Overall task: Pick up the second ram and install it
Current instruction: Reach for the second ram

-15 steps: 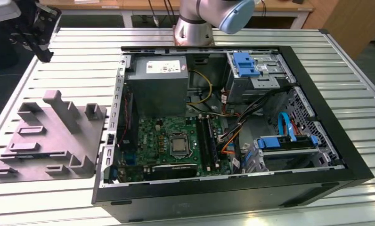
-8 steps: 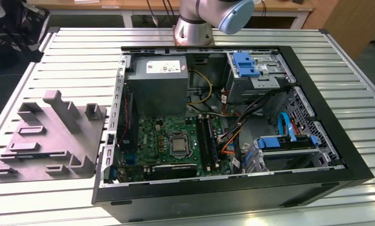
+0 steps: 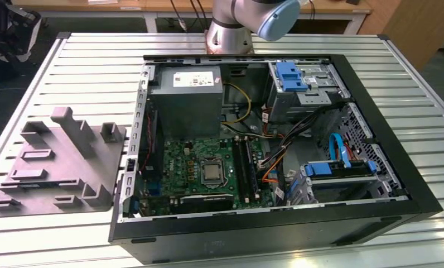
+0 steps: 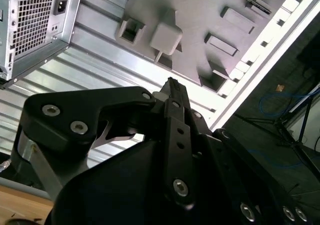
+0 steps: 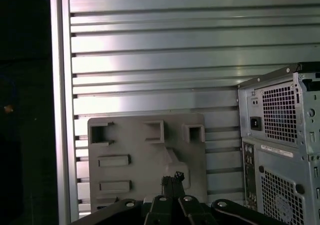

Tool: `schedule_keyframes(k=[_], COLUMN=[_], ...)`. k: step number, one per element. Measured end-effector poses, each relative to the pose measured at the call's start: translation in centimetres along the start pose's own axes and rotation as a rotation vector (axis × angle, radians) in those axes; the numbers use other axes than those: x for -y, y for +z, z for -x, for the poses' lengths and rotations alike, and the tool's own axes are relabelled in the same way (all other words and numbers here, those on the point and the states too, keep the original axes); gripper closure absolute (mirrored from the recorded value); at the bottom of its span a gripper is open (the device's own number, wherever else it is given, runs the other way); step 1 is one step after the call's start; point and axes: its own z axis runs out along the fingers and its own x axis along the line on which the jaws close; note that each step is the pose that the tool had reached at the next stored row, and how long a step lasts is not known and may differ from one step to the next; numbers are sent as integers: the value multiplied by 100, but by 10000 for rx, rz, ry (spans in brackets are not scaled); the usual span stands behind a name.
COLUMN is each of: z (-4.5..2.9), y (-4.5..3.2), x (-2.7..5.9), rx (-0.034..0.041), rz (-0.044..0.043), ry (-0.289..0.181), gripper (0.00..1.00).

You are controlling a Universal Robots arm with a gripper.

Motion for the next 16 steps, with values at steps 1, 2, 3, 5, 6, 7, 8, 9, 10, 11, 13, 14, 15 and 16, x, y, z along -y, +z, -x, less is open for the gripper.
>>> schedule_keyframes(k=[1, 2, 3, 5, 6, 7, 8, 9, 10, 11, 13, 14, 15, 16], z=[-17, -33, -49, -78, -89, -94, -94, -94, -94, -94, -94, -94, -95, -96], y=[5, 9, 14, 25, 30, 34, 34, 34, 34, 34, 34, 37, 42, 50], x=[9, 19, 28, 47, 54, 58, 58, 58, 58, 58, 58, 58, 59, 61], rx=[1, 0, -1, -5, -8, -10, -11, -11, -12, -12, -12, -11, -9, -9], rz=[1, -1, -1, -5, -8, -16, -22, -23, -24, -24, -25, -23, -24, -24], ry=[0, -1, -1, -1, -1, -1, -1, -1, -1, -1, -1, -1, -1, 1], gripper=[90, 90, 90, 90, 90, 90, 90, 90, 90, 90, 90, 90, 90, 90])
